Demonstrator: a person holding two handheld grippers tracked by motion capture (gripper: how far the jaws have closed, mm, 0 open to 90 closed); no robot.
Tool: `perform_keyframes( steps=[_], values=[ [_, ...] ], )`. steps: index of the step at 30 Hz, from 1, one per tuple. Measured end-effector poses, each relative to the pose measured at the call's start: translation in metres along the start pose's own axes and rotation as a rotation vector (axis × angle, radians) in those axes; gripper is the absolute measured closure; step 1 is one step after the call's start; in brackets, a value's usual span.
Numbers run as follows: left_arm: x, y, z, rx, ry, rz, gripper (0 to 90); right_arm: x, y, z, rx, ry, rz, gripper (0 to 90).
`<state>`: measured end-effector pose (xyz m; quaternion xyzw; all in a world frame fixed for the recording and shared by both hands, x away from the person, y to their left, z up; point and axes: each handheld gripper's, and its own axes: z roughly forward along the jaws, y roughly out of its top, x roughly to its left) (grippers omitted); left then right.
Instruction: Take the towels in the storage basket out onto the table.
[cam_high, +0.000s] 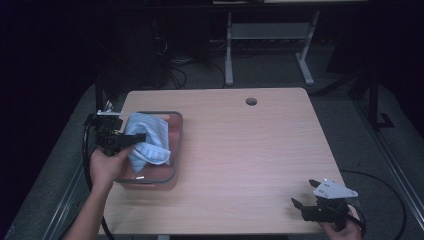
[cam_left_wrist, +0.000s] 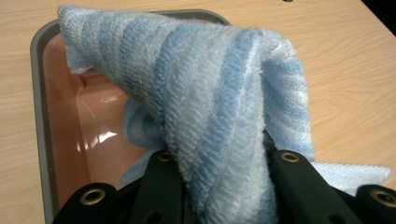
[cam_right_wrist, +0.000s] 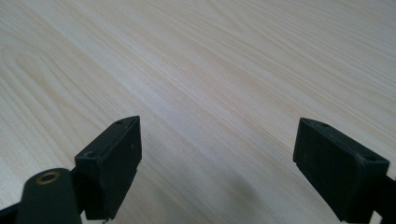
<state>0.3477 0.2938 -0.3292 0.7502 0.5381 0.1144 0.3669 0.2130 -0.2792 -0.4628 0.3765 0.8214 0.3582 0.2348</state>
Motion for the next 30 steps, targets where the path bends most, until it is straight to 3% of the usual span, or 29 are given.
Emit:
perform_keyframes(
  steps=[19, 30],
  values=[
    [-0.017, 0.013, -0.015, -0.025, -0.075, 0.021, 72.5, -0.005, -0.003, 0.0, -0.001, -0.003, 0.015, 14.8],
    [-0.028, 0.024, -0.02, -0.035, -0.098, 0.046, 72.5, -0.004, -0.002, 0.001, 0.005, -0.004, 0.016, 14.8]
  ],
)
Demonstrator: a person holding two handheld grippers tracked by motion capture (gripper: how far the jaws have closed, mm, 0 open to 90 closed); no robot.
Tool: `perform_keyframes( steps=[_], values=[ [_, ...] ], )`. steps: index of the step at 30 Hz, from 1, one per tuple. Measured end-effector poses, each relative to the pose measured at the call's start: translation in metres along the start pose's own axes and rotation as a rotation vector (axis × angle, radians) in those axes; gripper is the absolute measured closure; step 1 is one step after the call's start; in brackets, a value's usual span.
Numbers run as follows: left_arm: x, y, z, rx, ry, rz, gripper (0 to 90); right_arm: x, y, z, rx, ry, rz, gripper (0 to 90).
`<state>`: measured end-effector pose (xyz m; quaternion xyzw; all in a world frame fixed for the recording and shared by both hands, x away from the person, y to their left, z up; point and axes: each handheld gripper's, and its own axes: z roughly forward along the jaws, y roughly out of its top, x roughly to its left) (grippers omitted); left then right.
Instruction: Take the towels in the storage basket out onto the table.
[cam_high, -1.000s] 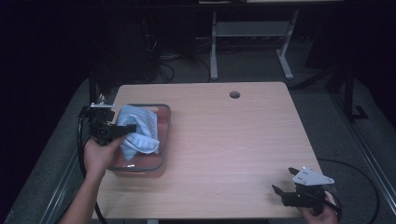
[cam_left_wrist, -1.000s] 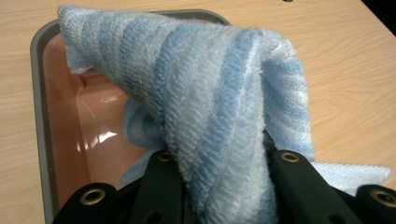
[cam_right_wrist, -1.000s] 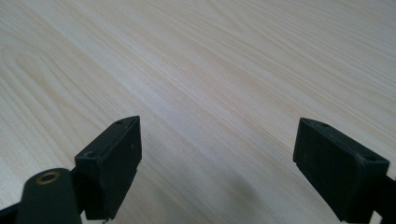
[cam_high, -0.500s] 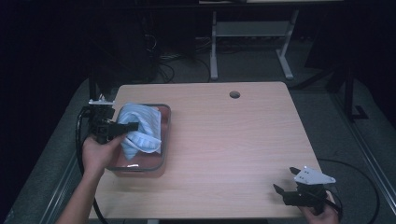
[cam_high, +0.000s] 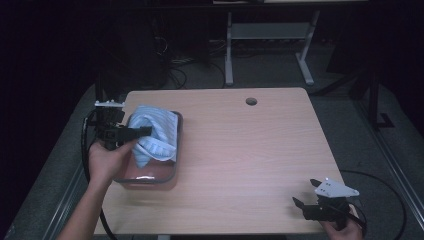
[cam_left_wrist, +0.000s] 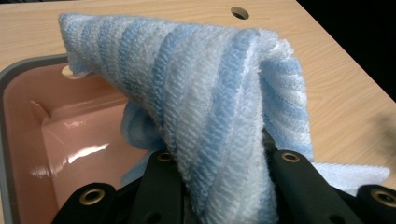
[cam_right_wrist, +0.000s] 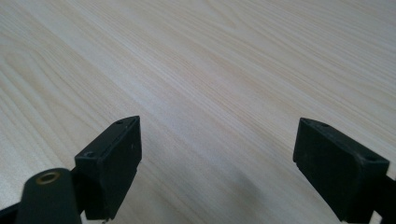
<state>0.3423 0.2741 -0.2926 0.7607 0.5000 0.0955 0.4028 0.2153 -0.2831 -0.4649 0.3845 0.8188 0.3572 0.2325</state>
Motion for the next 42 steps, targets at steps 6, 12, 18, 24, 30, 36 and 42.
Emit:
perform_keyframes(
  steps=[6, 12, 18, 24, 30, 36, 42],
  values=[
    [-0.007, 0.007, -0.001, -0.001, -0.013, 0.018, 72.5, -0.001, -0.001, 0.0, 0.0, -0.001, -0.002, 14.8],
    [-0.016, 0.015, 0.001, -0.005, -0.027, 0.031, 72.4, -0.002, -0.001, 0.0, -0.004, 0.0, -0.003, 14.8],
    [-0.022, 0.017, 0.005, -0.002, -0.045, 0.041, 72.4, -0.001, 0.0, 0.0, -0.005, -0.001, -0.005, 14.8],
    [-0.029, 0.021, 0.009, 0.001, -0.057, 0.049, 72.3, -0.001, 0.001, 0.001, -0.002, -0.001, -0.01, 14.9],
    [-0.036, 0.025, 0.012, 0.007, -0.069, 0.058, 72.2, -0.002, 0.0, 0.0, -0.003, -0.005, -0.005, 14.8],
    [-0.046, 0.029, 0.015, 0.015, -0.084, 0.082, 72.1, -0.001, 0.0, -0.002, -0.008, -0.005, -0.008, 14.9],
    [-0.054, 0.032, 0.018, 0.024, -0.09, 0.095, 72.1, -0.002, -0.001, -0.005, -0.013, -0.012, 0.001, 14.9]
  ],
)
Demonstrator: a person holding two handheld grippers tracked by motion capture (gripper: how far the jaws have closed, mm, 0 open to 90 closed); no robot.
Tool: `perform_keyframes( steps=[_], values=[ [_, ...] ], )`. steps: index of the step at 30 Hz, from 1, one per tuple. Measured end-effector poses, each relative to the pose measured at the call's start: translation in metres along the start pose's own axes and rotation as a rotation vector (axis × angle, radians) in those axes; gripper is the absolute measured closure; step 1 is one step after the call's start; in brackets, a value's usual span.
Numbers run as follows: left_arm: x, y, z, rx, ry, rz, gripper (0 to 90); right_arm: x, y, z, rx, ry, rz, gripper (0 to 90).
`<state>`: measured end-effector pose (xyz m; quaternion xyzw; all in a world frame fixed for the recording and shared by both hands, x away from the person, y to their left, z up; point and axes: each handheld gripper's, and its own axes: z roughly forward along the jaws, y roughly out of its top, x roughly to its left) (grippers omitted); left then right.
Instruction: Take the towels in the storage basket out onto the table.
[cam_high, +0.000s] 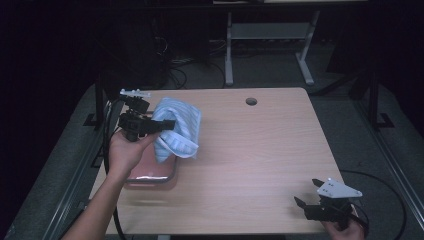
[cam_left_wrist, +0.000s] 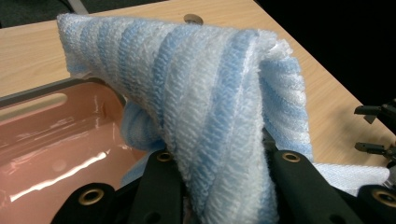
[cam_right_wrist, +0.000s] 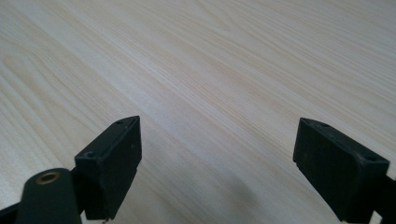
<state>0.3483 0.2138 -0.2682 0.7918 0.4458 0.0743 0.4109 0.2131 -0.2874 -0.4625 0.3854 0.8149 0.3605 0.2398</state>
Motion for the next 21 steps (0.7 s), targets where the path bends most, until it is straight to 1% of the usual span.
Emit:
perform_keyframes(
  steps=[7, 8, 9, 11, 16, 21],
  values=[
    [-0.008, 0.004, 0.009, 0.011, -0.015, 0.011, 72.0, 0.001, 0.0, 0.0, -0.003, -0.002, -0.003, 14.8],
    [-0.009, 0.004, 0.01, 0.015, -0.018, 0.018, 72.0, 0.0, 0.0, 0.0, -0.003, -0.001, -0.002, 14.8],
    [-0.01, 0.005, 0.012, 0.009, -0.022, 0.013, 72.1, 0.0, 0.0, -0.001, -0.002, -0.001, -0.001, 14.8],
    [-0.012, 0.005, 0.015, 0.015, -0.03, 0.012, 72.0, 0.0, 0.0, -0.001, -0.005, -0.002, 0.003, 14.8],
    [-0.019, 0.006, 0.021, 0.033, -0.043, 0.035, 72.0, 0.0, -0.001, -0.001, -0.005, -0.003, 0.003, 14.9],
    [-0.025, 0.007, 0.026, 0.035, -0.054, 0.044, 72.0, -0.001, -0.001, -0.002, -0.009, -0.004, -0.001, 14.8]
  ],
)
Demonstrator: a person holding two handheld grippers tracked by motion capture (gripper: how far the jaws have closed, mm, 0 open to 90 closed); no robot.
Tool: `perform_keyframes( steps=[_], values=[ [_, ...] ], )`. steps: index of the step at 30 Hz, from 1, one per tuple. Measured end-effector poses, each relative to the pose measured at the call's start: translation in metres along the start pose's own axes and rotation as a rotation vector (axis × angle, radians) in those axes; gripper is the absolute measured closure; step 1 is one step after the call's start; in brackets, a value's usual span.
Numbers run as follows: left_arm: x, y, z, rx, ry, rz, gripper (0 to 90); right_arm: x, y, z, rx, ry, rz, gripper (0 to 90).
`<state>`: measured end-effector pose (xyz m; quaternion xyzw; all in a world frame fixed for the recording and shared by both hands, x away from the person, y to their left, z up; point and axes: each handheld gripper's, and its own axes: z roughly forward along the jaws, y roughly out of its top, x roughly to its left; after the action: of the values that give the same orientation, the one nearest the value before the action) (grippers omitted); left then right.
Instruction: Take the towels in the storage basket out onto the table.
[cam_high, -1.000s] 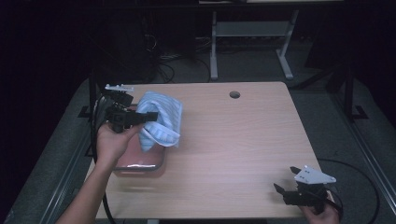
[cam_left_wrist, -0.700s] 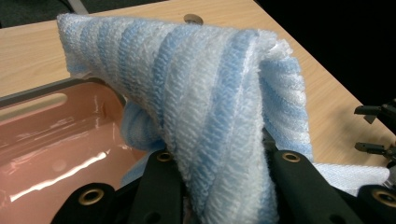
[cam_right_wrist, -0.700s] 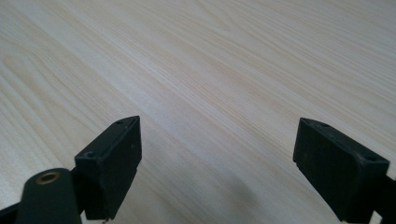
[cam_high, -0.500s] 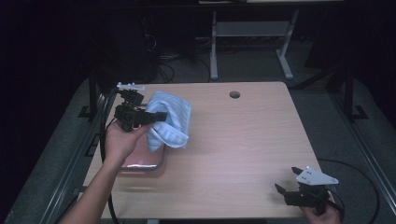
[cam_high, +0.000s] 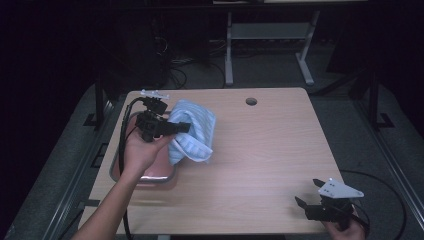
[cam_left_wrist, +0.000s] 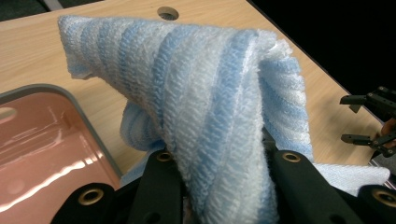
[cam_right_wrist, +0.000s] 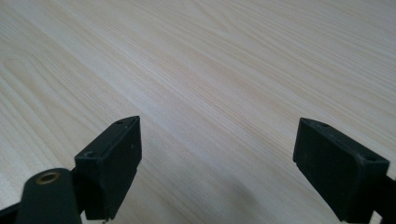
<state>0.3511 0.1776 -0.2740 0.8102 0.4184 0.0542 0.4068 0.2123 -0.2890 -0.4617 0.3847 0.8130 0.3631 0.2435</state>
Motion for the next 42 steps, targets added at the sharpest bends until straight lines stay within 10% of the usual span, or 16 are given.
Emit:
perform_keyframes(
  steps=[42],
  values=[
    [-0.023, 0.014, 0.063, 0.049, -0.082, 0.018, 71.4, -0.001, -0.001, -0.001, -0.004, 0.003, 0.009, 14.8]
  ],
)
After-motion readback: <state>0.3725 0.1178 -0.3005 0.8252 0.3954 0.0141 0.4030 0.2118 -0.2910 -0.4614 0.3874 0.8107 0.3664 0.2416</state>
